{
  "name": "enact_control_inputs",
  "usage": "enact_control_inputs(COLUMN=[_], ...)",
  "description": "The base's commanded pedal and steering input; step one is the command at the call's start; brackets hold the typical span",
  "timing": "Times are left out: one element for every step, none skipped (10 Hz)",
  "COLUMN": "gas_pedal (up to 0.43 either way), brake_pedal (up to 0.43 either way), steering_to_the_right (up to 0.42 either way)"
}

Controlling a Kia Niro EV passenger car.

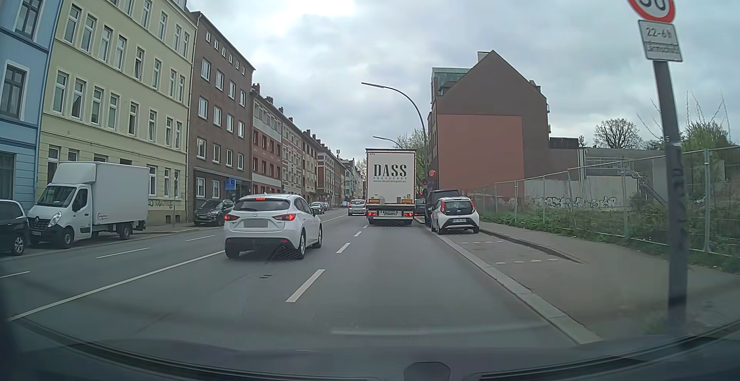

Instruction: Follow the waypoints while adhering to traffic rules and regulations

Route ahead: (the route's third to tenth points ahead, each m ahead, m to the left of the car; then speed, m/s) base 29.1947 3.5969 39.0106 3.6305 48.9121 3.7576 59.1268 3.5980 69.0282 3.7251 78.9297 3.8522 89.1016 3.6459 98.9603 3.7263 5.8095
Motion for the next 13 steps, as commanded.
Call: enact_control_inputs(gas_pedal=[0.087,0.087,0.087,0.087,0.087,0.087,0.087,0.039,0.020,0.020,0.020,0.020,0.020], brake_pedal=[0.000,0.000,0.000,0.000,0.000,0.000,0.000,0.000,0.000,0.000,0.000,0.000,0.000], steering_to_the_right=[-0.001,-0.002,-0.004,-0.004,-0.004,-0.002,0.000,0.000,0.001,0.000,0.000,0.000,0.000])
